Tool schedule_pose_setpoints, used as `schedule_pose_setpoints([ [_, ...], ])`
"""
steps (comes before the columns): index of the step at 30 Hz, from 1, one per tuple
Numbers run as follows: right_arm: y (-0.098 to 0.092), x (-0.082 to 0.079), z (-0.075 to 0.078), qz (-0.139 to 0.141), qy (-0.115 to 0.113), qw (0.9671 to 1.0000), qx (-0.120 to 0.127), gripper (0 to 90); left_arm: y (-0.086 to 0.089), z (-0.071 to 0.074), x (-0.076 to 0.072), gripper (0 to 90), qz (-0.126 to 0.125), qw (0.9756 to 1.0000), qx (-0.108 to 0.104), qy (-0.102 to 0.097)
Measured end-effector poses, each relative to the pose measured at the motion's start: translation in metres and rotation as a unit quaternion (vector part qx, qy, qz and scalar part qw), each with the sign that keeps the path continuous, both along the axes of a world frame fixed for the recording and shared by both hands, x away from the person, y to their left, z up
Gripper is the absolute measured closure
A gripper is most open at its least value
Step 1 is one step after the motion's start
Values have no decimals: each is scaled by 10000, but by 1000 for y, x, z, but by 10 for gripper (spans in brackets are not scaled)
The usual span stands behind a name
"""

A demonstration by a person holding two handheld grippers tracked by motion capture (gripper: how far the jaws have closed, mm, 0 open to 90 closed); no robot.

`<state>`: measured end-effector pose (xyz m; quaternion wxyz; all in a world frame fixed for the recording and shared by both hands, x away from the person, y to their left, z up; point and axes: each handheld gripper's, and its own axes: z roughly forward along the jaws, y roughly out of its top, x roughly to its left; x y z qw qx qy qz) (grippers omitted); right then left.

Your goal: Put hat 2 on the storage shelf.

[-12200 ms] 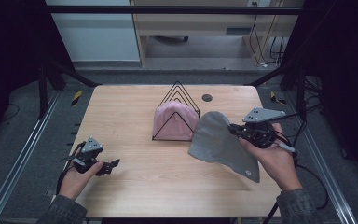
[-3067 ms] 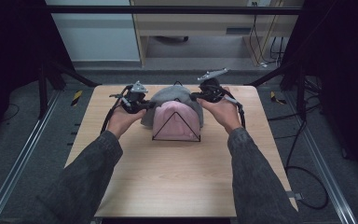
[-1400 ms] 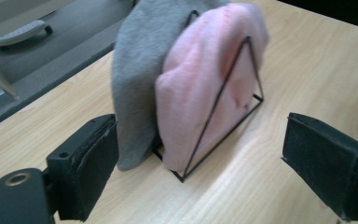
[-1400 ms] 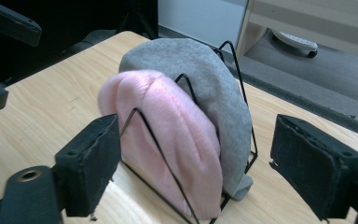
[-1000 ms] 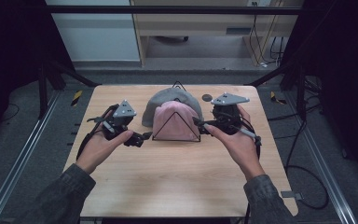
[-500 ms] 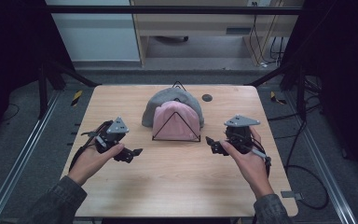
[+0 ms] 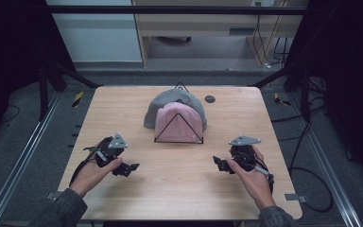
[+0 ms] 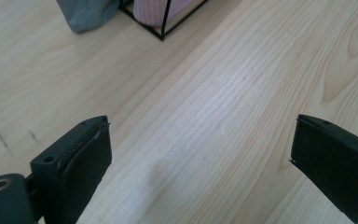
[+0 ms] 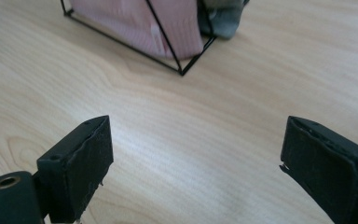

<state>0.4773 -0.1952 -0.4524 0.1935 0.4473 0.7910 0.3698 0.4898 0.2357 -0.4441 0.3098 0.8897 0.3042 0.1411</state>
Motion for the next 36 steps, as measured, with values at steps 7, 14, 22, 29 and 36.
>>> schedule_pose_setpoints([
  [7, 6, -5, -21, 149, 259, 9995, -134, 95, 7, -16, -4, 48, 16, 9998, 123, 134],
  [14, 11, -7, -32, 185, 380, 9990, -133, 95, 12, -32, -5, 47, 60, 9994, 185, 272],
  [22, 17, -3, -41, 180, 519, 9985, 39, 95, 19, -49, -6, 48, 203, 9992, 126, 325],
  [29, 25, 0, -47, 192, 604, 9980, 27, 91, 22, -50, -5, 45, 236, 9991, -8, 342],
  [36, 35, -1, -53, 209, 451, 9987, -136, 66, 21, -54, -7, 28, 282, 9992, -29, 281],
])
